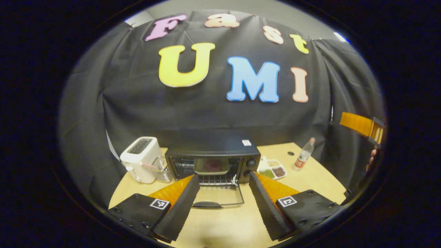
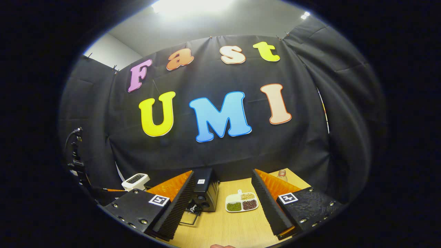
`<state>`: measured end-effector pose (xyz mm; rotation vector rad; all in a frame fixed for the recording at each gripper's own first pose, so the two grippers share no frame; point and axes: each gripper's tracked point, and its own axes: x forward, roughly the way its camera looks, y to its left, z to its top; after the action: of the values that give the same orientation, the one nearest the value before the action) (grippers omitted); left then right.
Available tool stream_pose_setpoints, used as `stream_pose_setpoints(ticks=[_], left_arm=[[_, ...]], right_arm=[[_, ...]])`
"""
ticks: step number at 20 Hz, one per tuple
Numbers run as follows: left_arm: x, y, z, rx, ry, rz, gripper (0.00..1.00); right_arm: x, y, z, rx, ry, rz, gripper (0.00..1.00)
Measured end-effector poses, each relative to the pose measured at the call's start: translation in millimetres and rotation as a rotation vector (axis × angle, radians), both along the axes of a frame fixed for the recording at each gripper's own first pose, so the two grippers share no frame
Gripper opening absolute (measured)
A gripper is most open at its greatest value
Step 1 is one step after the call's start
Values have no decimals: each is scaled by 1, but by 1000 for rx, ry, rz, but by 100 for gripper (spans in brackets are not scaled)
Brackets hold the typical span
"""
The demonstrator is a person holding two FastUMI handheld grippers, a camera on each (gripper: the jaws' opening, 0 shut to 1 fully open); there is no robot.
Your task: Open the electric oven with the left hand, put the food in, and close the electric oven.
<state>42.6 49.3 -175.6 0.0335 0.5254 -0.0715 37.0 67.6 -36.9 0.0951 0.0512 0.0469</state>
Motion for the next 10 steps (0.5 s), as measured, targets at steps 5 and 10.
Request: stream_pose_setpoints(ticks=[5,10], left_arm=[[-9,15,-90,-2,299,25,100],[-20,30,-163,43,534,27,100]], right_arm=[[5,-15,-17,-7,54,-20,99],[10,-31,-32,-32,94,-63,99]])
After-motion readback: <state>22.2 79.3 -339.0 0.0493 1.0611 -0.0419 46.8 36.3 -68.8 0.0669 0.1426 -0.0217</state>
